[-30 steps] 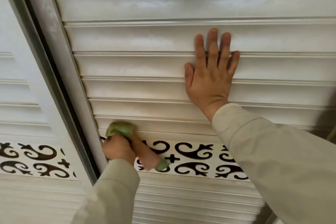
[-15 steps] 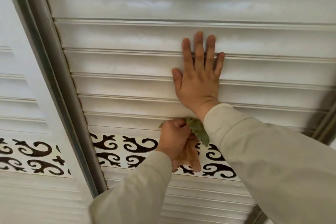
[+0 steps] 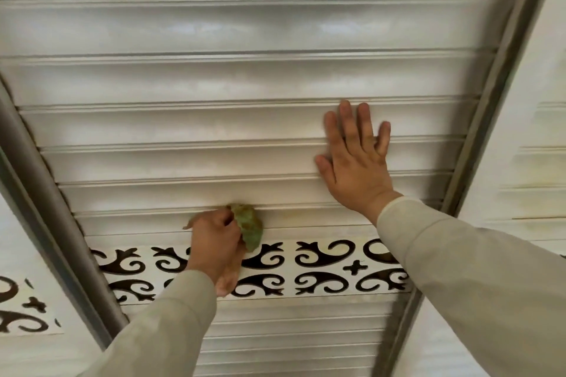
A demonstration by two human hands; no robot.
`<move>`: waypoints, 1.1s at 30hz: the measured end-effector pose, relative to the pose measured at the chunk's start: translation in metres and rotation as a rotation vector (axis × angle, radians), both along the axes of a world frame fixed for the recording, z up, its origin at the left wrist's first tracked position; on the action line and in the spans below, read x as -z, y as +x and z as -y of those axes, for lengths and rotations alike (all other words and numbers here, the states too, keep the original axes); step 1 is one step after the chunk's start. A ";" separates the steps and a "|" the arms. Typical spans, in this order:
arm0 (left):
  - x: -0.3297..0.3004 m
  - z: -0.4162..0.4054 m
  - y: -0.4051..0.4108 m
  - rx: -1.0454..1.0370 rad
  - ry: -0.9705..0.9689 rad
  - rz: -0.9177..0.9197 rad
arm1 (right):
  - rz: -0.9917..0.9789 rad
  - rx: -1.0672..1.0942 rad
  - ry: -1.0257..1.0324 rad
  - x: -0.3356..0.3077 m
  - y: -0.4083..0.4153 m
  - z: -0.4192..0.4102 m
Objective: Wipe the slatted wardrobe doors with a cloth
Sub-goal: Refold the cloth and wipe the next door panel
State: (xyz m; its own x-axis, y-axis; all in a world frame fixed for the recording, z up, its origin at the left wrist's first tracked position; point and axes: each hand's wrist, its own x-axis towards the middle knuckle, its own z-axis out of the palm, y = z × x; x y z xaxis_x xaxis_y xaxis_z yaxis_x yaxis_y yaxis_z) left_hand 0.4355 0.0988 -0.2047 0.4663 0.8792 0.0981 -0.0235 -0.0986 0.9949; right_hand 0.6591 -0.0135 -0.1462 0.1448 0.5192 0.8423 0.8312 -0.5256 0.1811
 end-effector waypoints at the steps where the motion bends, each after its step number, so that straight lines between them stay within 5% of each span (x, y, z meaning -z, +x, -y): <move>1: 0.002 0.004 0.010 0.052 0.004 -0.011 | -0.002 0.001 -0.009 0.000 0.000 -0.001; 9: -0.004 0.094 0.113 0.430 0.369 -0.218 | -0.111 -0.070 -0.220 -0.010 -0.003 0.008; 12: -0.002 0.117 0.137 0.509 0.345 -0.212 | -0.130 -0.125 -0.266 -0.015 -0.003 0.019; 16: 0.000 0.110 0.130 0.411 0.359 -0.180 | -0.055 -0.179 -0.131 -0.010 0.005 0.042; 21: 0.013 0.061 0.075 0.077 0.223 -0.171 | -0.234 0.041 0.143 -0.012 0.030 0.069; 28: 0.020 0.023 0.037 -0.260 0.255 -0.200 | -0.305 -0.056 -0.102 -0.013 0.015 0.043; 33: -0.001 0.071 0.064 -0.039 0.209 -0.169 | -0.324 -0.124 -0.219 -0.020 -0.004 0.037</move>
